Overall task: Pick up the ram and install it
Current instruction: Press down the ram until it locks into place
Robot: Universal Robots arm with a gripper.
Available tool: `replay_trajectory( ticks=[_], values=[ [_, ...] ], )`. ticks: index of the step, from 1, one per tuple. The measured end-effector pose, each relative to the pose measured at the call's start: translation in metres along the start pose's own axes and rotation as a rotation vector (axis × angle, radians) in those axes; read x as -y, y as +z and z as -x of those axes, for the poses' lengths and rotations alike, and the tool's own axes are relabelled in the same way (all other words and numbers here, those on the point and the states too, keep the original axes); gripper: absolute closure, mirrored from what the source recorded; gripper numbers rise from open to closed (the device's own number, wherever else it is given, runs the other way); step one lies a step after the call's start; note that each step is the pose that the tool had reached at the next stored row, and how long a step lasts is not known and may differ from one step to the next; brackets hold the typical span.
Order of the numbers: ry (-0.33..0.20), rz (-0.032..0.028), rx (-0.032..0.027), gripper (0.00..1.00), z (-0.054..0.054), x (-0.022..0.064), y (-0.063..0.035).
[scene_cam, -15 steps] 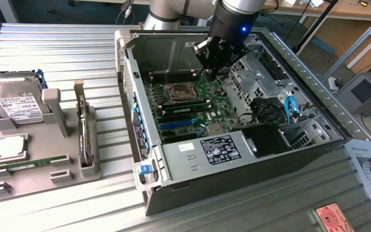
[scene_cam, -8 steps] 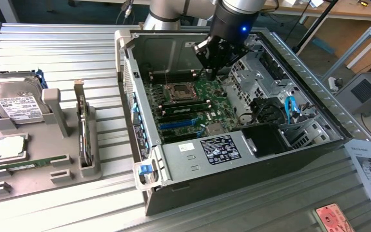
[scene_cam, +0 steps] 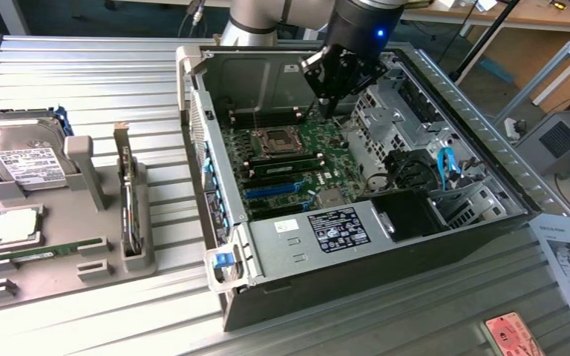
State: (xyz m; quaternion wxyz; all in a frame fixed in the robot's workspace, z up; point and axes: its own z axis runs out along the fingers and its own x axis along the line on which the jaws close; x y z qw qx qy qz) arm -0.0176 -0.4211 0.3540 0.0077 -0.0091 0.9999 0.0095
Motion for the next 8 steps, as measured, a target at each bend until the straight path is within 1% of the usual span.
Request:
replay_trajectory(
  ticks=[2,8],
  values=[
    [0.0,0.0001,0.0,0.89,0.0,0.0,-0.0023],
    [0.0,0.0,0.0,0.89,0.0,0.0,-0.0024]
  ],
)
